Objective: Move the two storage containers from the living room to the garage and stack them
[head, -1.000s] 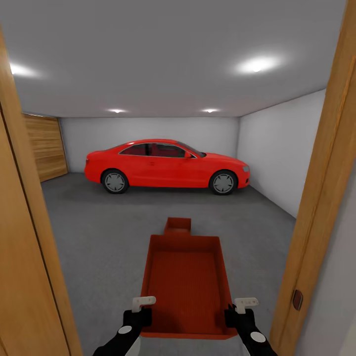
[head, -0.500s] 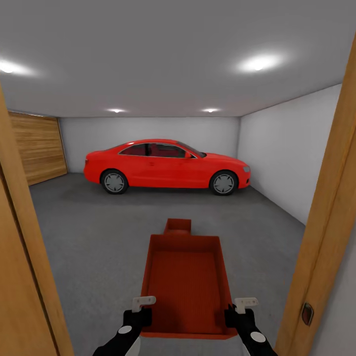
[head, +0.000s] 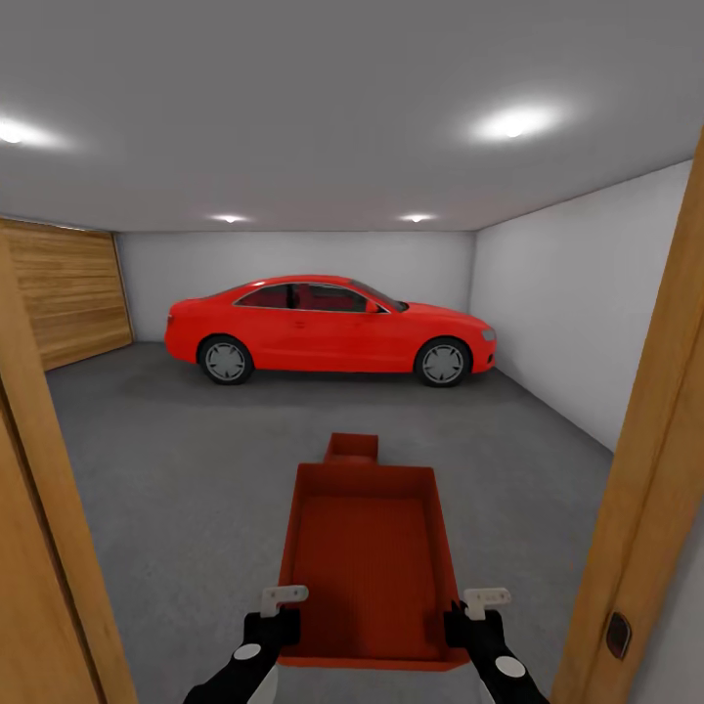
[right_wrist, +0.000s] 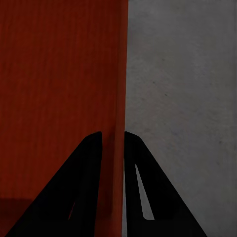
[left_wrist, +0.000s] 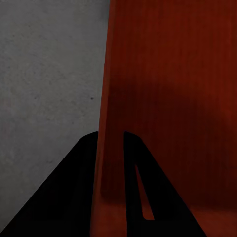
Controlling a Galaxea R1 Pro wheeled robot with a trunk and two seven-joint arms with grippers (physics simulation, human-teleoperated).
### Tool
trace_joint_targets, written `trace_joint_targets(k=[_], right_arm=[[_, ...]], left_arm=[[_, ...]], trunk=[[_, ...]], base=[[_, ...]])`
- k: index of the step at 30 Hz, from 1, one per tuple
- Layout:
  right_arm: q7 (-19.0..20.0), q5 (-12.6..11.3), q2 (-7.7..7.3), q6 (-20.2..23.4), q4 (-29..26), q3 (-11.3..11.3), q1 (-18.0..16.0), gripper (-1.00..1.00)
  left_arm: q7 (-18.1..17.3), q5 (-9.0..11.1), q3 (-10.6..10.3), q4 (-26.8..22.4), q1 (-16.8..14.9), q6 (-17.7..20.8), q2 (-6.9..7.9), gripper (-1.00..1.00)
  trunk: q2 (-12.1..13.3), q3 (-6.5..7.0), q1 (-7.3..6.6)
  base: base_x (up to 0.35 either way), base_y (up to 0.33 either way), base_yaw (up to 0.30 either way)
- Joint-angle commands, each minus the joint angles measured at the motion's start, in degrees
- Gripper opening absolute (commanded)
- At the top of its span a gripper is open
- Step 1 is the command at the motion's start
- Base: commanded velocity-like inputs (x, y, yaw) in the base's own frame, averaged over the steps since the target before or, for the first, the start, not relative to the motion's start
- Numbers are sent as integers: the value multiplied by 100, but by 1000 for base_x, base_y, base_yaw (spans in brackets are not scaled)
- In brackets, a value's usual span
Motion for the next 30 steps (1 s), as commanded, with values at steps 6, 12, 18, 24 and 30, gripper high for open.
trace_joint_targets(k=[6, 12, 18, 24, 30], right_arm=[[3, 36, 2, -18, 19, 158, 5, -100], [2, 36, 2, -18, 19, 158, 5, -100], [2, 36, 2, -18, 19, 158, 5, -100], [4, 36, 2, -18, 19, 158, 5, -100], [0, 36, 6, -19, 19, 158, 5, -100]], left_arm=[[-21, -25, 84, -240, -9, -6, -9, -100], [-25, -25, 84, -240, -6, -9, -9, -100], [-30, -25, 86, -240, -10, -11, -9, -100], [-32, -23, 84, -240, -9, -10, -9, -100], [-33, -25, 86, -240, -7, -10, -9, -100]], trunk=[[-5, -3, 2], [-5, -3, 2], [-5, -3, 2], [-5, -3, 2], [-5, -3, 2]], base=[[135, 0, 0], [57, 0, 0], [1, 41, 0], [0, 8, 0], [10, 0, 0]])
